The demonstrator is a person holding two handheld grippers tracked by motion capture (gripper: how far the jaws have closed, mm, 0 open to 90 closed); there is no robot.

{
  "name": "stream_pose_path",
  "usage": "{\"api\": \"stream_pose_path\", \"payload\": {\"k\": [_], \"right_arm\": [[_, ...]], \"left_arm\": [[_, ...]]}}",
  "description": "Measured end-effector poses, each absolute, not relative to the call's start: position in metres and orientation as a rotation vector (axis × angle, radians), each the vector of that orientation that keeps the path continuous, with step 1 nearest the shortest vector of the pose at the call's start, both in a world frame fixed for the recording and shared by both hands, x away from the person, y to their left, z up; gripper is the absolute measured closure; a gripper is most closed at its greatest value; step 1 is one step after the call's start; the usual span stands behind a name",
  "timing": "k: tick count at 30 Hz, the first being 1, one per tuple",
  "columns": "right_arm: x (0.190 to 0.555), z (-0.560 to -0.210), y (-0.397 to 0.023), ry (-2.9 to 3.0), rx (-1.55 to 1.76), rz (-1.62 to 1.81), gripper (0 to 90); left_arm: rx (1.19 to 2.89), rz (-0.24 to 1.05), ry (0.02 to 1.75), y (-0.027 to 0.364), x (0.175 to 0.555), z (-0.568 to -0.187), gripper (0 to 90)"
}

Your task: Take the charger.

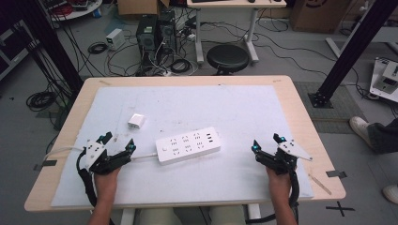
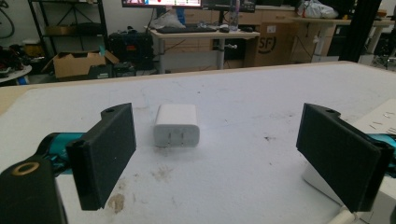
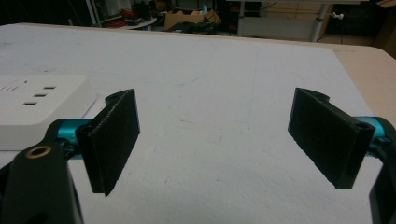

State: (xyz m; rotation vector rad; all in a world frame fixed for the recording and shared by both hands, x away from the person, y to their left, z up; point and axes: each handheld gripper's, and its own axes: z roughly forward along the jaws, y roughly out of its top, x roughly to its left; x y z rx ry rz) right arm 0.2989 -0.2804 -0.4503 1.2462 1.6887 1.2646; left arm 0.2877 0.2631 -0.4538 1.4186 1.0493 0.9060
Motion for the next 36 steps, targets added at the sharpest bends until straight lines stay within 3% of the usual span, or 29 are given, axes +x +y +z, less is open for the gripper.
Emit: {"api": "stream_pose_path", "payload": {"k": [17,36], "right_arm": [[0.300,-0.450,-0.280,1.697,1.257,1.259,17.0],[0.299,-0.450,-0.279,1.700,1.244,1.254,17.0]], "left_arm": [[1.452,0.857,1.071,0.263,0.292,-0.450,11.8],[1.568,0.816,0.953,0.261,0.356,-0.359,11.8]]}}
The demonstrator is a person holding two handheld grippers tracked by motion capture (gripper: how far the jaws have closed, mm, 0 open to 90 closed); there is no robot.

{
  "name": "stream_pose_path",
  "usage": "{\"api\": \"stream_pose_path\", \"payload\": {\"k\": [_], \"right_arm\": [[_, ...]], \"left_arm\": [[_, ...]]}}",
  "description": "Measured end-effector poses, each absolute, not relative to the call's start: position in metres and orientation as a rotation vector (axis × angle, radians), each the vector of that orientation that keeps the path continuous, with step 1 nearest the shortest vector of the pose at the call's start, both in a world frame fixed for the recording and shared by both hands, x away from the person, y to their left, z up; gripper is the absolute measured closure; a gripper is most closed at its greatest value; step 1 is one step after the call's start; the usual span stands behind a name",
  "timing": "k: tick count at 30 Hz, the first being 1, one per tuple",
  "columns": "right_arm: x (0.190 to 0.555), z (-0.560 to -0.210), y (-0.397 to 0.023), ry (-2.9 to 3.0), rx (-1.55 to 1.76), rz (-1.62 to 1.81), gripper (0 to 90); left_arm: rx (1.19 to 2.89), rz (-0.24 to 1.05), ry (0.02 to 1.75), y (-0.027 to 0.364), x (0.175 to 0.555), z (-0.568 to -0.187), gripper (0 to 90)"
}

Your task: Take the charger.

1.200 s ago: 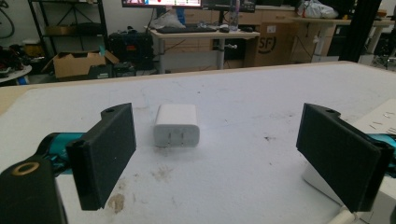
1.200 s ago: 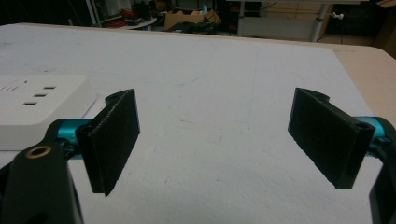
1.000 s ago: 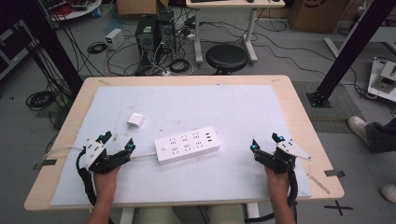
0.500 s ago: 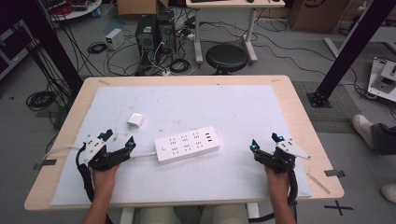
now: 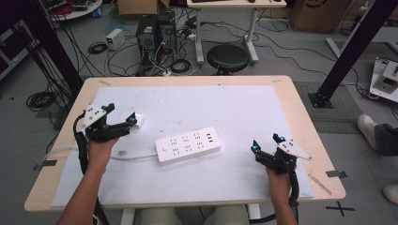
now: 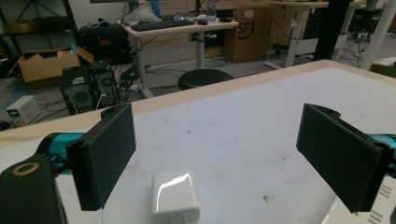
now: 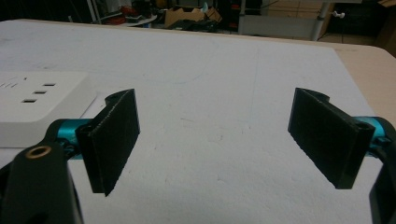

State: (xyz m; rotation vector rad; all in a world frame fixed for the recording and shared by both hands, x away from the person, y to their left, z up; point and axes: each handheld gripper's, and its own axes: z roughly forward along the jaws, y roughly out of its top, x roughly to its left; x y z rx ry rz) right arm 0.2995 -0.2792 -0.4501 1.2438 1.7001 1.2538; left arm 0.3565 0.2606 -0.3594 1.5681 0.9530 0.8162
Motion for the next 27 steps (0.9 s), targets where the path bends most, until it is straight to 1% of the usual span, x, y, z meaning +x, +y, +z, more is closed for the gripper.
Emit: {"api": "stream_pose_path", "payload": {"k": [5,11,13,14,21,27], "right_arm": [[0.299,-0.450,-0.279,1.698,1.253,1.253,17.0],[0.299,-0.450,-0.279,1.698,1.247,1.252,17.0],[0.299,-0.450,-0.279,1.698,1.249,1.249,17.0],[0.300,-0.450,-0.279,1.697,1.246,1.250,17.0],[0.300,-0.450,-0.279,1.701,1.250,1.247,17.0],[0.300,-0.450,-0.278,1.705,1.254,1.241,17.0]], "left_arm": [[1.583,0.767,0.908,0.259,0.375,-0.336,11.8],[1.578,0.738,0.891,0.260,0.393,-0.324,11.8],[1.578,0.730,0.887,0.260,0.396,-0.324,11.8],[1.593,0.709,0.910,0.259,0.405,-0.330,11.8],[1.663,0.671,0.941,0.253,0.422,-0.345,11.8],[1.719,0.642,1.006,0.249,0.433,-0.359,11.8]]}}
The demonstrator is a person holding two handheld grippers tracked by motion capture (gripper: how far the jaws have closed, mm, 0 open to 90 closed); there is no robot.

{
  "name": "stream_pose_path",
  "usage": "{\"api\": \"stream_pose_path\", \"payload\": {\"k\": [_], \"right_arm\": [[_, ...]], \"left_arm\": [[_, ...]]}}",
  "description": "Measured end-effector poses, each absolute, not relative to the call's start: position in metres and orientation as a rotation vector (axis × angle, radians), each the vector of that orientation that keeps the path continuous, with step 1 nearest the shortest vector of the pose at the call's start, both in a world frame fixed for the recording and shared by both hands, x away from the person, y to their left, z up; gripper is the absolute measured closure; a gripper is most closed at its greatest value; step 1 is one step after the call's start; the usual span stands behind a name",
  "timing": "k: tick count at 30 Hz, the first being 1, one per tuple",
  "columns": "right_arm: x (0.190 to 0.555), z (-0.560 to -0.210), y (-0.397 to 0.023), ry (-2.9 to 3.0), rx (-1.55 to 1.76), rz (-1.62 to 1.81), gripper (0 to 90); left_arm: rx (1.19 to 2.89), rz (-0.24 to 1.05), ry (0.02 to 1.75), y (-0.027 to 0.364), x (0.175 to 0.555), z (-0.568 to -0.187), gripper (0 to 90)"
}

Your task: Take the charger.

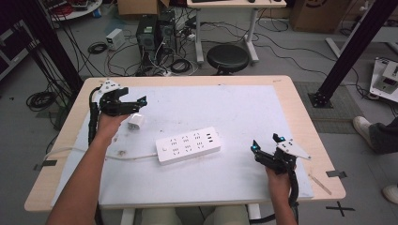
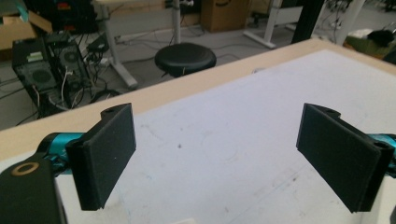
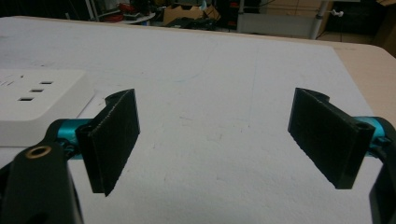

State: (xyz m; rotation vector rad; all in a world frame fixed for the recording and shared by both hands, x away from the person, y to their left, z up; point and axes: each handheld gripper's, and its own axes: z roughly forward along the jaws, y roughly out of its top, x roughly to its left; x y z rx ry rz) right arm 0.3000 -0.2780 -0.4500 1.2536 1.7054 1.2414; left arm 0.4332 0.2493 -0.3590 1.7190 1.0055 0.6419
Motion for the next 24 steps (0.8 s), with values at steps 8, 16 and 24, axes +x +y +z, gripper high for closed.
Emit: {"api": "stream_pose_path", "payload": {"k": [8,16,24], "right_arm": [[0.300,-0.450,-0.278,1.707,1.247,1.240,17.0],[0.300,-0.450,-0.278,1.703,1.251,1.241,17.0],[0.300,-0.450,-0.278,1.704,1.247,1.240,17.0]], "left_arm": [[1.756,0.638,1.105,0.252,0.444,-0.374,11.8],[1.830,0.577,1.217,0.255,0.453,-0.392,11.8],[1.862,0.554,1.326,0.260,0.451,-0.418,11.9]]}}
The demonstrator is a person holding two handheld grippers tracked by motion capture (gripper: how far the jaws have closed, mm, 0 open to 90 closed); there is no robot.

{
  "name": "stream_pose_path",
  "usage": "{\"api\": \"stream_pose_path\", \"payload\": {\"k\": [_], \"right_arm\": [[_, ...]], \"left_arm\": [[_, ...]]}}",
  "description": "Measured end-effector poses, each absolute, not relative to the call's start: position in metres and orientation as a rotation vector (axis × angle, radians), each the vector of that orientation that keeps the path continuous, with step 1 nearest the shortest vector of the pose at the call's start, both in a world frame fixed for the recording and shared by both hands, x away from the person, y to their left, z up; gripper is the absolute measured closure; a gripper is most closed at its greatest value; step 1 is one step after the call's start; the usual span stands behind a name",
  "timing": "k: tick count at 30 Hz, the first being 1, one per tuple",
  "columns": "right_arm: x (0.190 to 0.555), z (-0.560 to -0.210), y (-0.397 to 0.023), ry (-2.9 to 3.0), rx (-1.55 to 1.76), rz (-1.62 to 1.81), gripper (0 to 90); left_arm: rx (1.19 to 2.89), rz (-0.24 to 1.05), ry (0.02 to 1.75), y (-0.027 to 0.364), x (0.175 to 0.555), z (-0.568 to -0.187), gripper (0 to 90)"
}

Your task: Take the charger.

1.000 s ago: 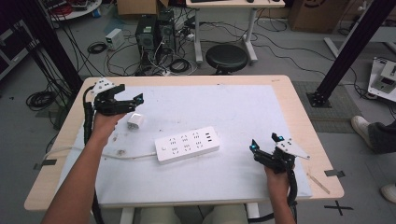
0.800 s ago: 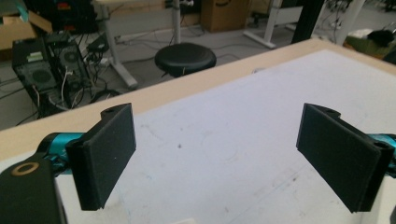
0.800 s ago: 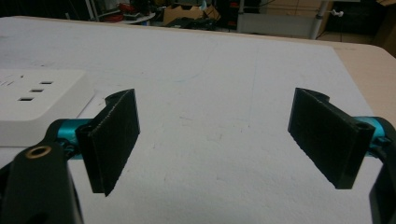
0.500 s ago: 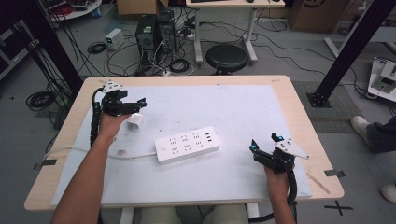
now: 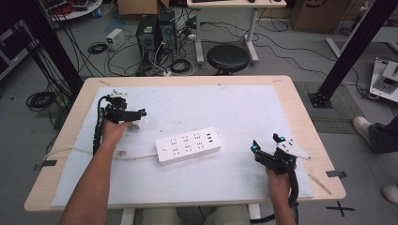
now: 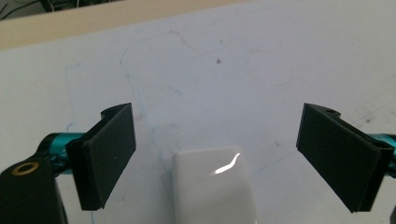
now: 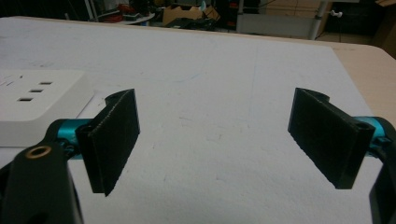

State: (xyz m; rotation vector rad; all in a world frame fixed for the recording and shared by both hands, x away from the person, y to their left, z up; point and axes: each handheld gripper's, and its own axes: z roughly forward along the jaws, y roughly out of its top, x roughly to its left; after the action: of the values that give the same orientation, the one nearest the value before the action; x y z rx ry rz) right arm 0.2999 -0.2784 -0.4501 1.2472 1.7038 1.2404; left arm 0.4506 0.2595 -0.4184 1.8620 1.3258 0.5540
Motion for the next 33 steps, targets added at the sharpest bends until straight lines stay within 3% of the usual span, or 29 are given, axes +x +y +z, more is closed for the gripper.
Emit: {"api": "stream_pose_path", "payload": {"k": [20,26,31,33], "right_arm": [[0.299,-0.450,-0.278,1.702,1.252,1.240,17.0],[0.300,-0.450,-0.279,1.705,1.244,1.239,17.1],[0.300,-0.450,-0.278,1.704,1.245,1.241,17.0],[0.300,-0.450,-0.278,1.704,1.249,1.244,17.0]], "left_arm": [[1.975,0.497,1.392,0.247,0.458,-0.445,15.5],[1.979,0.536,1.384,0.250,0.455,-0.446,25.0],[1.963,0.568,1.370,0.253,0.450,-0.445,41.9],[1.957,0.572,1.367,0.254,0.449,-0.446,42.4]]}}
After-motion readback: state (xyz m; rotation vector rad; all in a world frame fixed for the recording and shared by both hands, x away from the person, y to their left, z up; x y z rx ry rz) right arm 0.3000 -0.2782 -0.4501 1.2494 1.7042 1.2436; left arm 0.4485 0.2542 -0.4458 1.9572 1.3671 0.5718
